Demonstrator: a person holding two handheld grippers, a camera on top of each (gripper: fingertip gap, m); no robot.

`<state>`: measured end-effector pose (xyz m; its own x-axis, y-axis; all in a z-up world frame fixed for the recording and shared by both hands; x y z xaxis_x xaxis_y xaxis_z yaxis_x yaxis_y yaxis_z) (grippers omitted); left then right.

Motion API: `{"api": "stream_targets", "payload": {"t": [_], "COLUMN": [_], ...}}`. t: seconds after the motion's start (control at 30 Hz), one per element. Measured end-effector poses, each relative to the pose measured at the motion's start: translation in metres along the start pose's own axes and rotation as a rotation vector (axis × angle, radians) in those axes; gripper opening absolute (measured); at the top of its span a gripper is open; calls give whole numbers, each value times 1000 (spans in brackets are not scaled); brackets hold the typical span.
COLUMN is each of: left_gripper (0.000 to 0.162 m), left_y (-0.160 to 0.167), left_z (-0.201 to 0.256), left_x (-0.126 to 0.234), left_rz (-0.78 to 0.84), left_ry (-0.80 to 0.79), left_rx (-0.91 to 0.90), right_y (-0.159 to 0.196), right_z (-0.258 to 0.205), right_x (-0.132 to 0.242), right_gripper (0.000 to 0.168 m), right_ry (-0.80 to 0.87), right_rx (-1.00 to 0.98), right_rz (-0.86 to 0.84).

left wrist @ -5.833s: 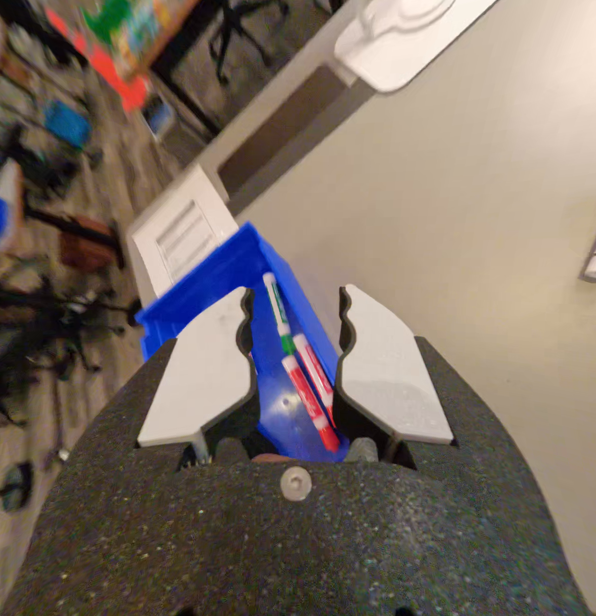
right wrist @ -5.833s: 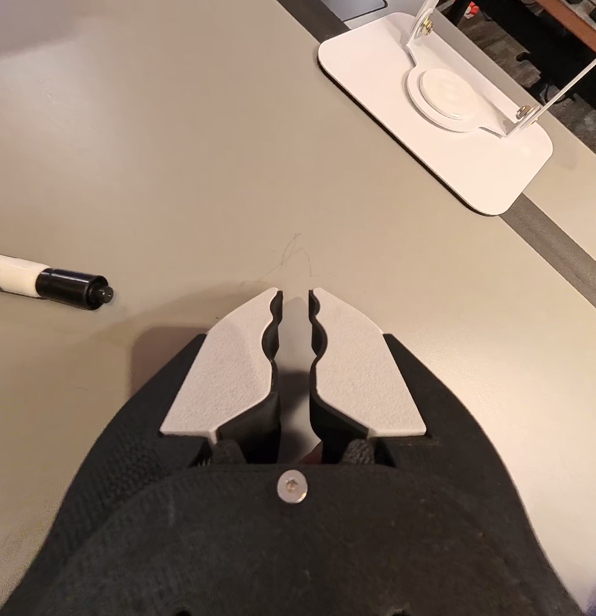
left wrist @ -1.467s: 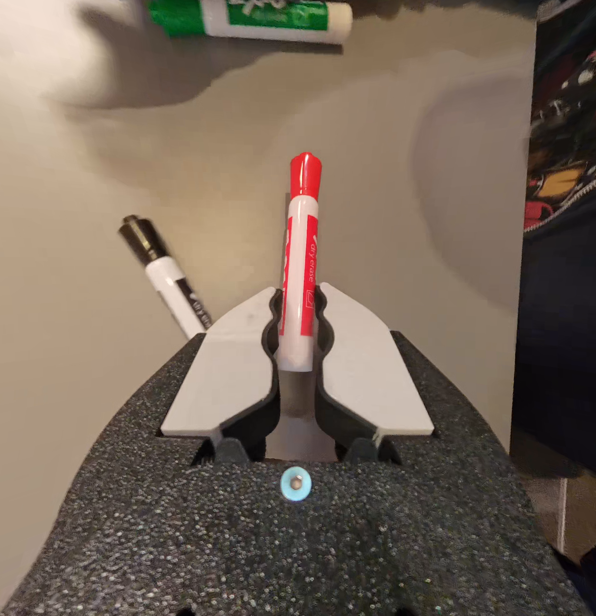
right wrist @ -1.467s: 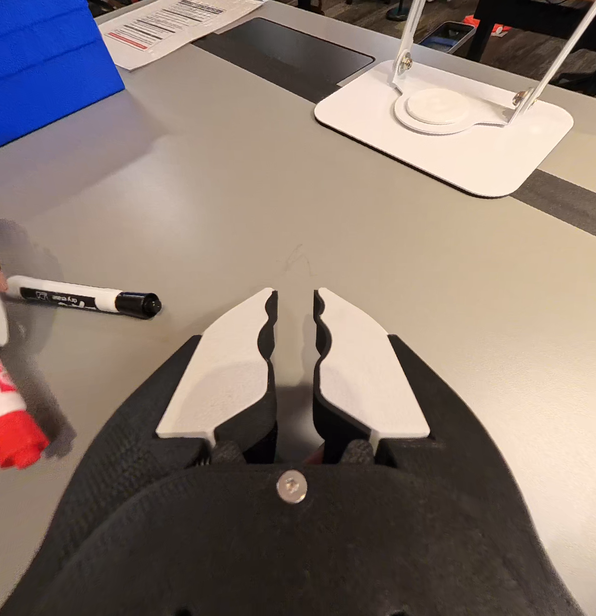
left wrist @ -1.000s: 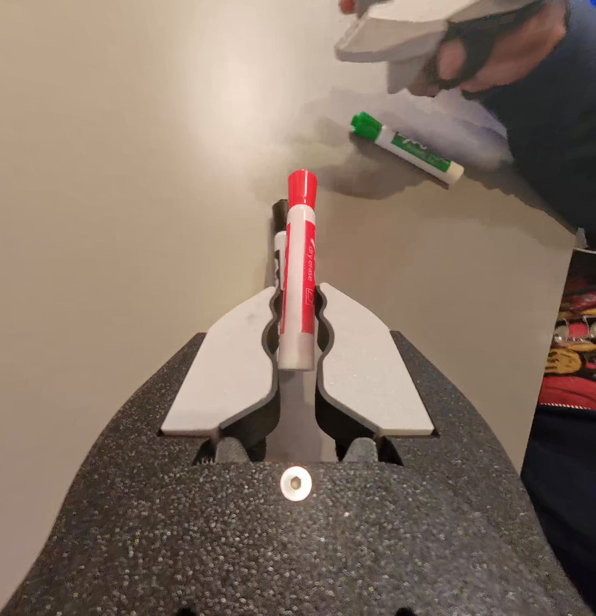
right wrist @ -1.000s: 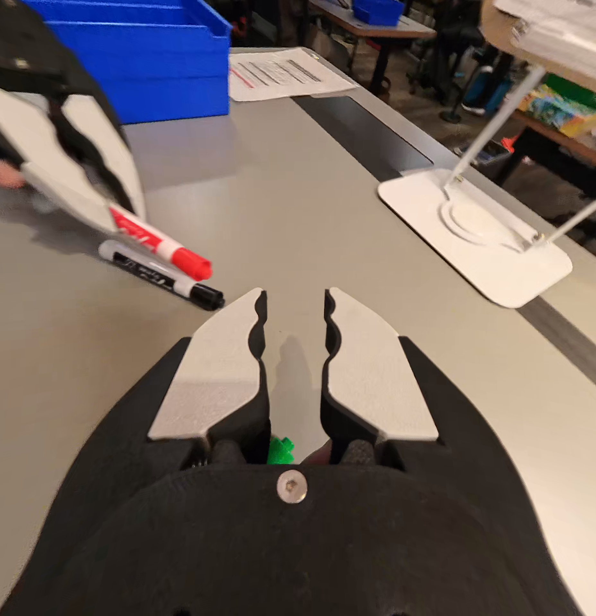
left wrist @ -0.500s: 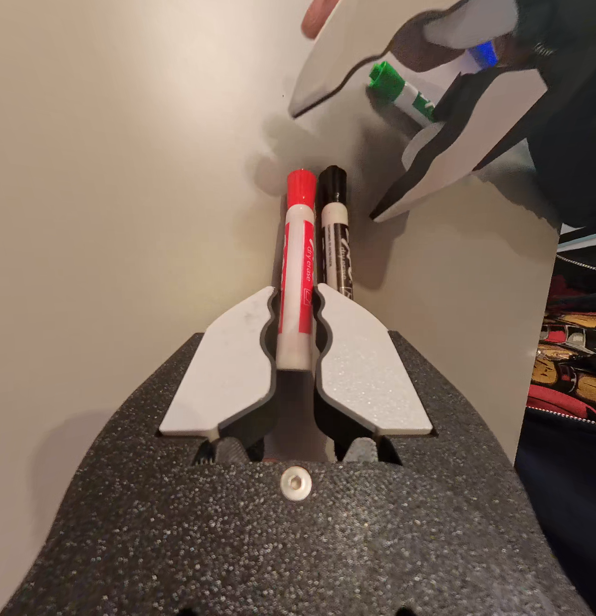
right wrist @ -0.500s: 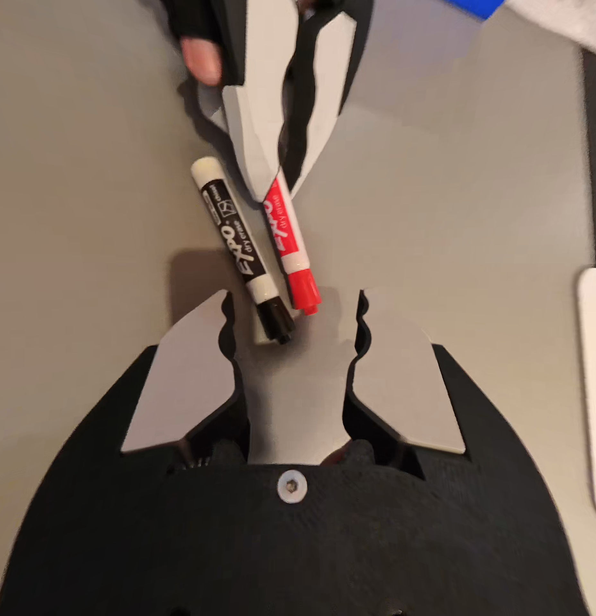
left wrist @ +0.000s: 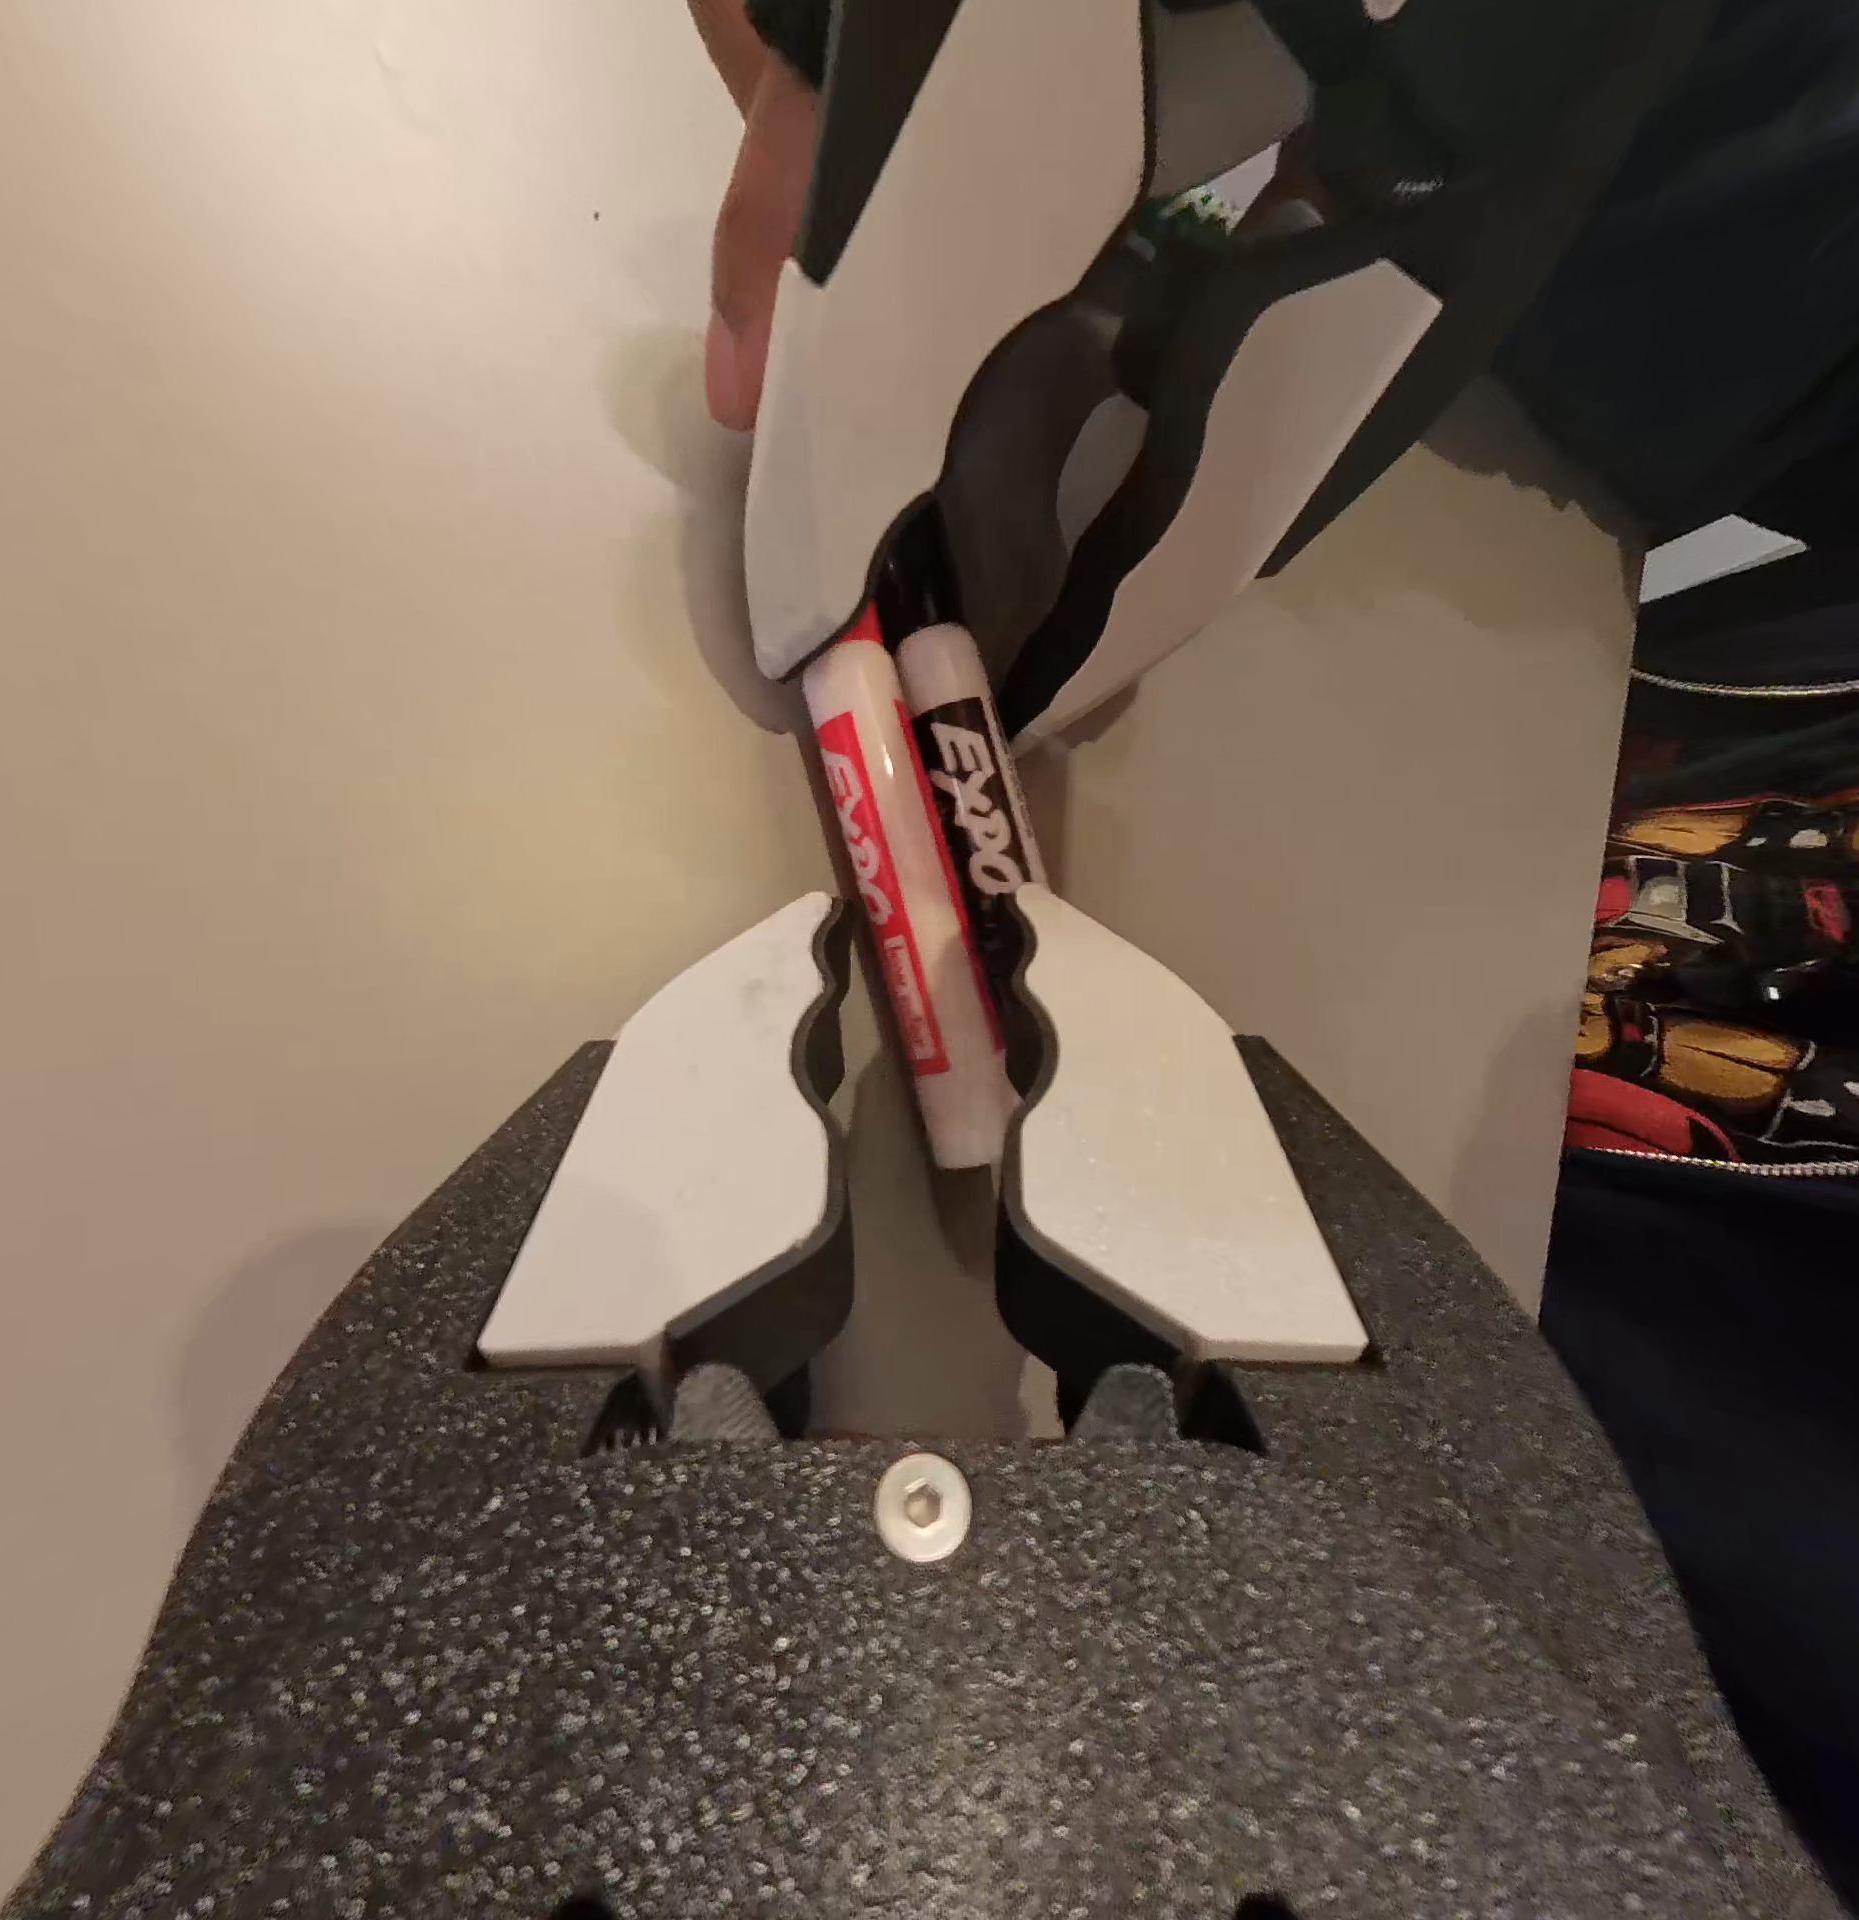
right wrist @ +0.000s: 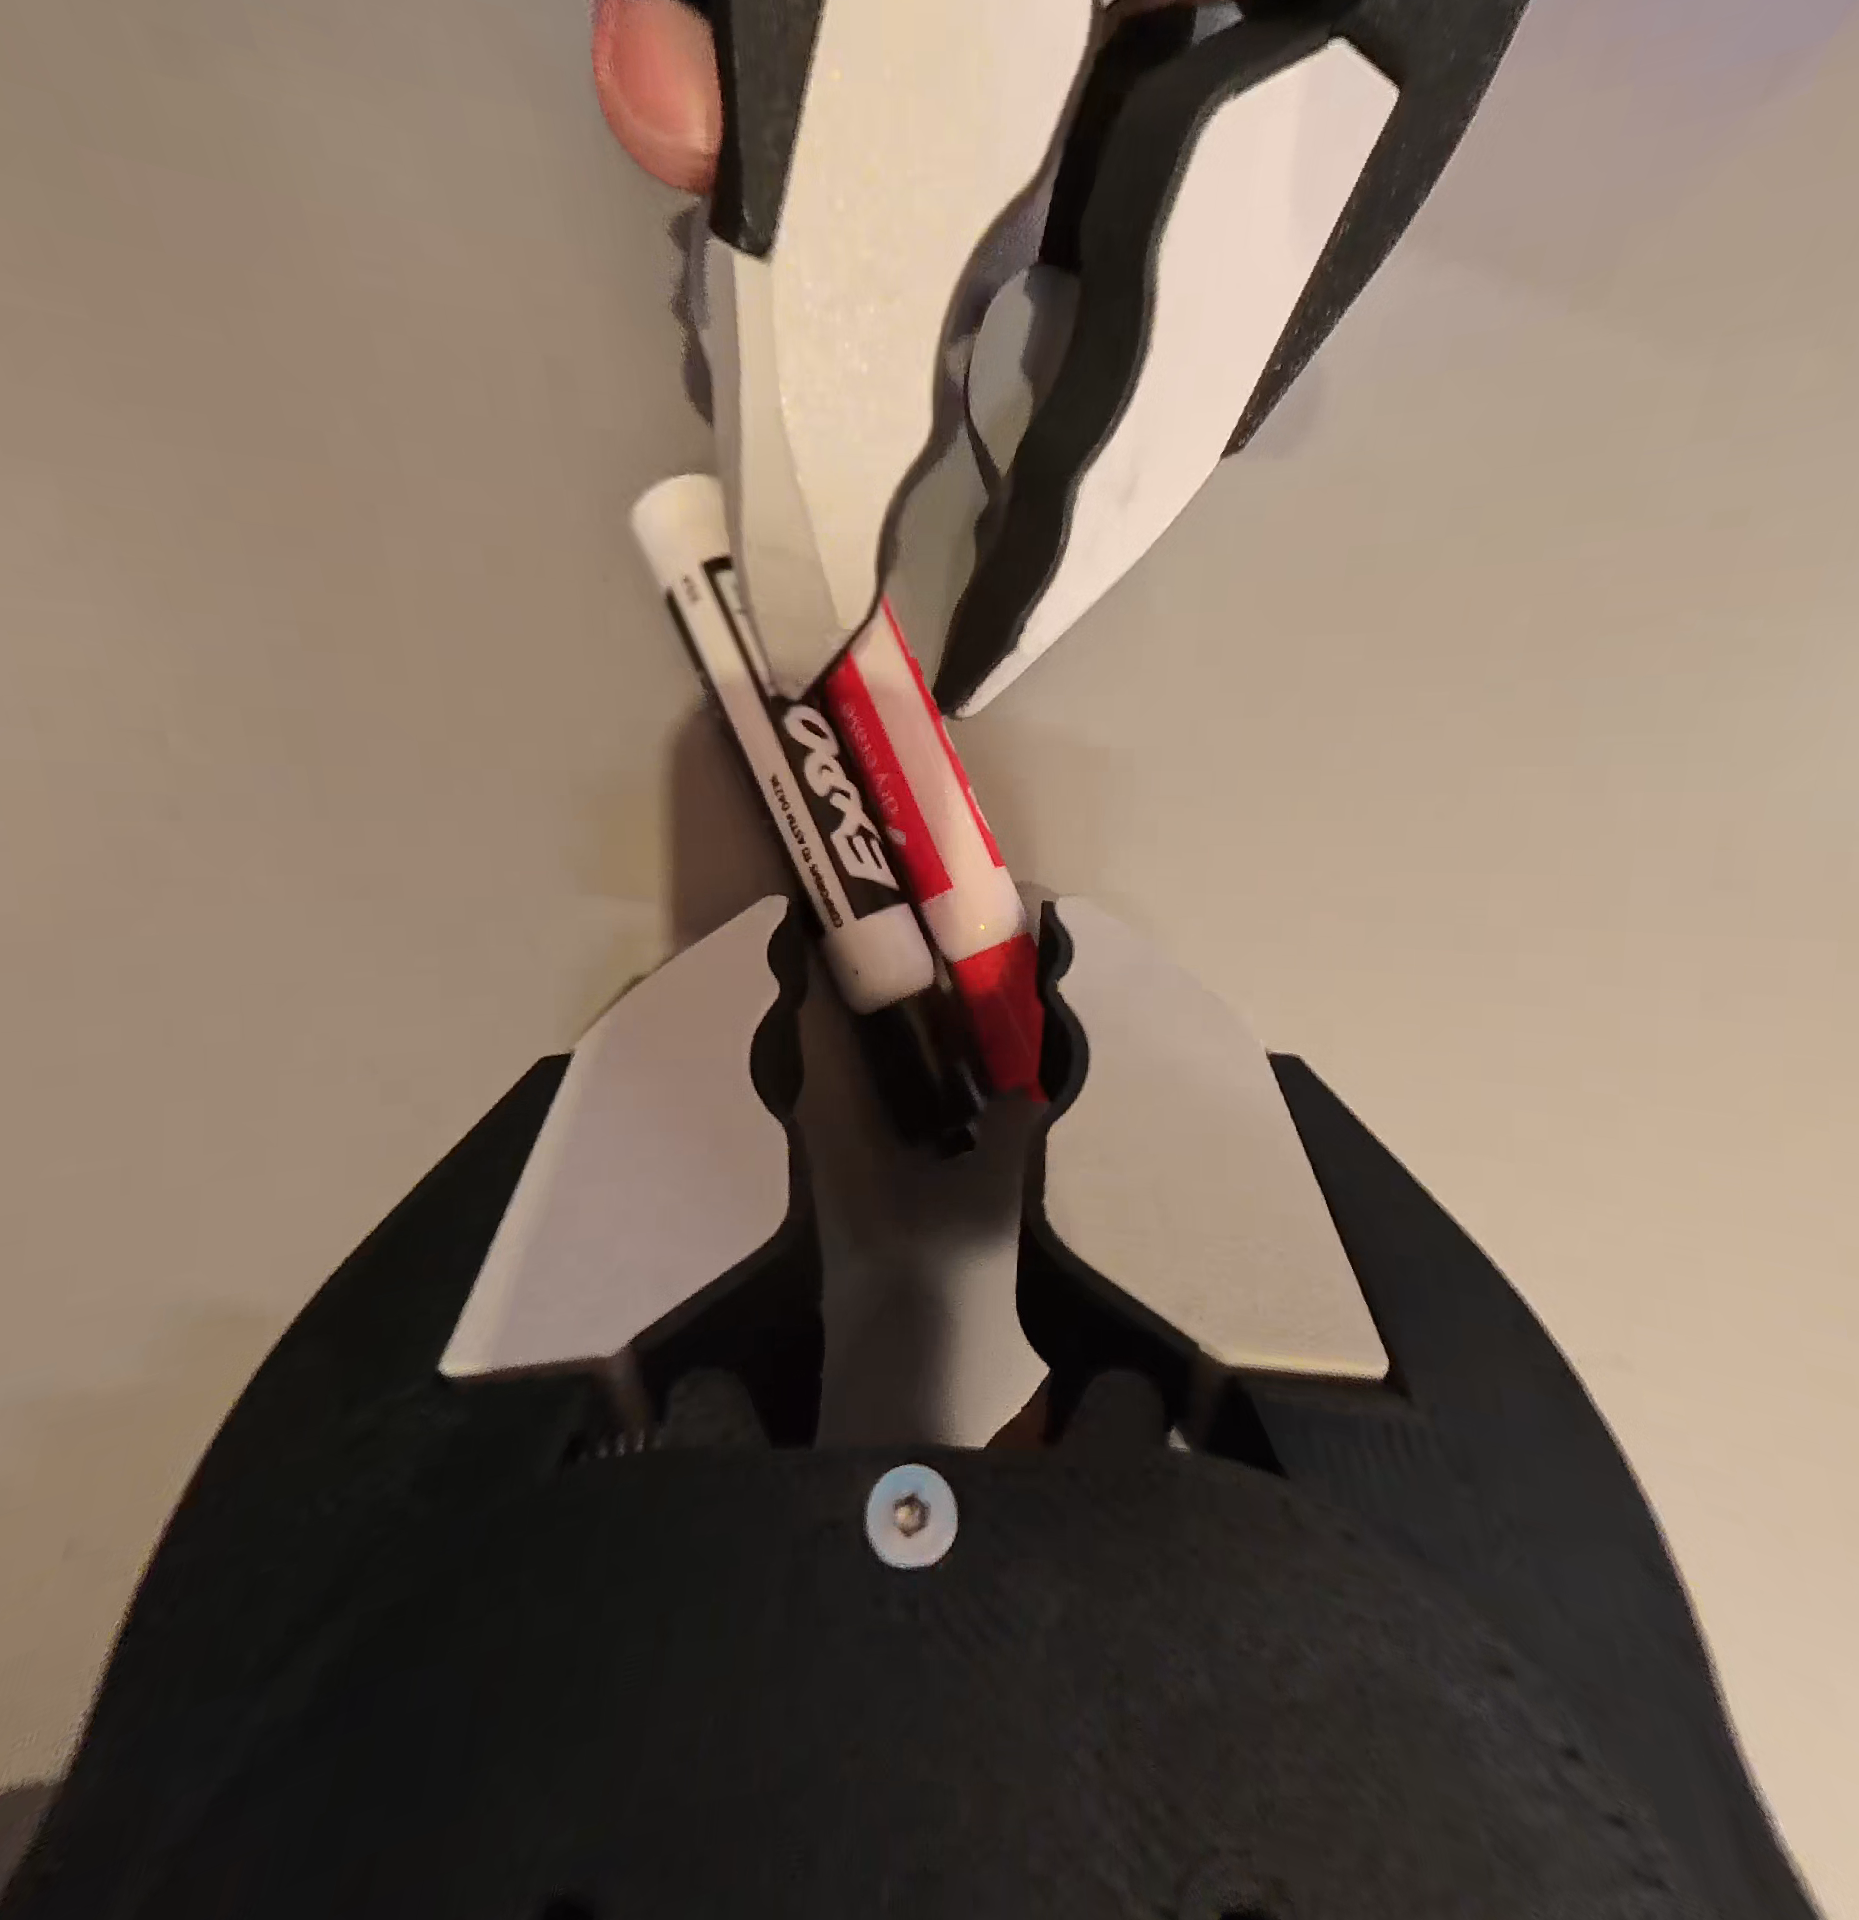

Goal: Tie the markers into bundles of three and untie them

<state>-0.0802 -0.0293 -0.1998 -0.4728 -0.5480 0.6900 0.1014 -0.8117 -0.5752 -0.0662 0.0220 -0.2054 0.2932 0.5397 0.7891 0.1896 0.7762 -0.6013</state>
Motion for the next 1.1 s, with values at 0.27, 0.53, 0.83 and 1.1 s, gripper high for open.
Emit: {"api": "stream_targets", "payload": {"t": [0.27, 0.53, 0.83, 1.1], "left_gripper": [46, 40, 39, 37], "left_y": [-1, 1, -1, -3], "left_z": [4, -4, -6, -8], "left_x": [-4, -10, -9, -6], "left_rz": [-34, -155, -90, -10], "left_ry": [-72, -380, -350, -220], "left_rx": [-55, -273, -224, -162], "right_y": [1, 1, 1, 8], "right_z": [1, 6, 9, 13], "right_x": [1, 1, 5, 9], "right_gripper": [37, 38, 39, 41], "right_ry": [20, 66, 98, 101], "right_rx": [-8, 2, 5, -29], "right_rz": [-6, 0, 21, 13]}}
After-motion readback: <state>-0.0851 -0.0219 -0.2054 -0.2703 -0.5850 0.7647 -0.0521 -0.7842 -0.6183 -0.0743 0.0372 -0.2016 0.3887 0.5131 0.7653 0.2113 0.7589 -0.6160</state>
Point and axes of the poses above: each gripper's, where its closed fingertips meet, x back along the fingers, y out of its underside, z = x × y across the jaws, the point moved 2 cm from there along x, back along the fingers
